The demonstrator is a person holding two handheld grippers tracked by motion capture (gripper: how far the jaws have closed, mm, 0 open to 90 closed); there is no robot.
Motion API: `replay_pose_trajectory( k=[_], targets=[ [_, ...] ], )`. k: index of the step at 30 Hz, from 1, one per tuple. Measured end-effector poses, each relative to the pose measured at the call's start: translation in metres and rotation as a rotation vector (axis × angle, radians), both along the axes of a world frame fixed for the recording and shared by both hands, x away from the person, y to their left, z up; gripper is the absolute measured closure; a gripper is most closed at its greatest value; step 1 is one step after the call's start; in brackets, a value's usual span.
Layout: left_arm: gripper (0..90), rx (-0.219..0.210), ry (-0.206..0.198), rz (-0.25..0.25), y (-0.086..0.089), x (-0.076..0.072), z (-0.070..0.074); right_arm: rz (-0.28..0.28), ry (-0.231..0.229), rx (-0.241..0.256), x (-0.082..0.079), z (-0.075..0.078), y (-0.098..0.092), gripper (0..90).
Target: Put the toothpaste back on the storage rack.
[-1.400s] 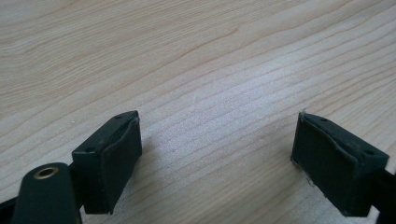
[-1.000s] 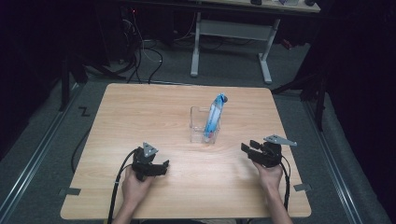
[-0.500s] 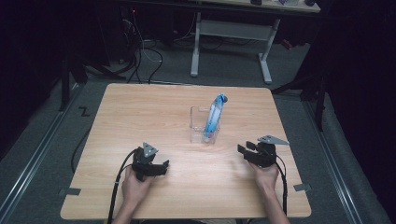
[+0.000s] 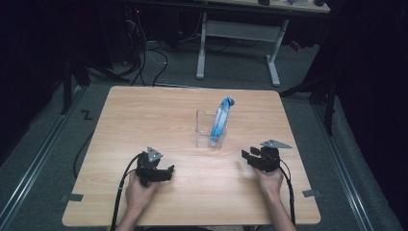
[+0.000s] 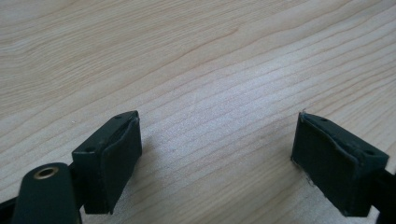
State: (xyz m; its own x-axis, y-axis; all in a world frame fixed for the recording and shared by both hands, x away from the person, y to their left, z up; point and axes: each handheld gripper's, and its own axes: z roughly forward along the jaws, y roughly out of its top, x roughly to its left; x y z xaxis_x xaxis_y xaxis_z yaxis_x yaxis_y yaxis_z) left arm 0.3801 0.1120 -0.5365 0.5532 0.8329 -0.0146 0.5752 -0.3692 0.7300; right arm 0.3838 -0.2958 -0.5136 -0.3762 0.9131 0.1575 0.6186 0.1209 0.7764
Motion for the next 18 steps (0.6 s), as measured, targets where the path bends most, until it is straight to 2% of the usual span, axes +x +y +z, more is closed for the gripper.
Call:
replay_pose_trajectory(
  k=[18],
  targets=[
    [16.1, 0.000, 0.000, 0.000, 0.000, 0.000, 0.000, -0.005, 0.031, -0.060, 0.006, -0.012, 0.007, 51.0]
  ],
)
